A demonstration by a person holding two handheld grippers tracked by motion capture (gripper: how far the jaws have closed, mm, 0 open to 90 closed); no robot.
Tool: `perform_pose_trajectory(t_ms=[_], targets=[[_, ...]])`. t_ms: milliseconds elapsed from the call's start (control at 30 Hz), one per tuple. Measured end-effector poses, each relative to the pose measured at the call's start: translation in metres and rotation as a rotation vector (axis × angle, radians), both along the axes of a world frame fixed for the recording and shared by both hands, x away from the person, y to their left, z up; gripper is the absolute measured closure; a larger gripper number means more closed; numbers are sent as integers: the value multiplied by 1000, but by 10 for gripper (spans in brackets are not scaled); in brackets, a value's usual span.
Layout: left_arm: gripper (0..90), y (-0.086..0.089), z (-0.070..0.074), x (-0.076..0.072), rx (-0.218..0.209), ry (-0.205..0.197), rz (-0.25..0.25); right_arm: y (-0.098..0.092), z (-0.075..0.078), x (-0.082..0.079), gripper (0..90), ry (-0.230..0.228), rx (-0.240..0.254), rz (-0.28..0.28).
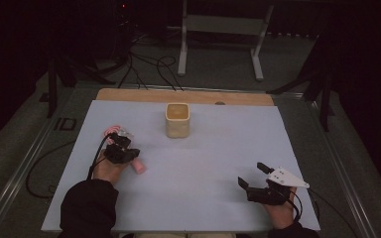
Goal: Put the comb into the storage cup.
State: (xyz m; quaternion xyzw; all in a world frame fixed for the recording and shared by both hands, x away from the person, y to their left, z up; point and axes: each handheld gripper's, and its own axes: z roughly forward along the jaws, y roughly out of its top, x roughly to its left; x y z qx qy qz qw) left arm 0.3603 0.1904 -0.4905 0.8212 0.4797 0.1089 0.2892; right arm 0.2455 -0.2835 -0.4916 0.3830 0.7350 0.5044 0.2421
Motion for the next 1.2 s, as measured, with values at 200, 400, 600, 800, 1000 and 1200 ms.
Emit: perform_pose_trajectory(t_ms=[200,400,600,800,1000,1200], targets=[[865,14,-2,-15,-13,-1,11,0,0,0,94,0,1,-1],[842,31,-3,-25,-36,-5,50,1,0,0,94,3,-1,-2],[839,39,-2,-29,-61,-20,64,2,-1,1,94,7,-5,-1],[809,42,21,-43,-169,-172,30,1,-1,1,94,1,-5,0],[687,44,44,-61,-180,-352,50,2,-1,1,94,3,-2,1],[547,52,53,-94,-188,-533,62,3,1,-1,95,-5,-7,7]])
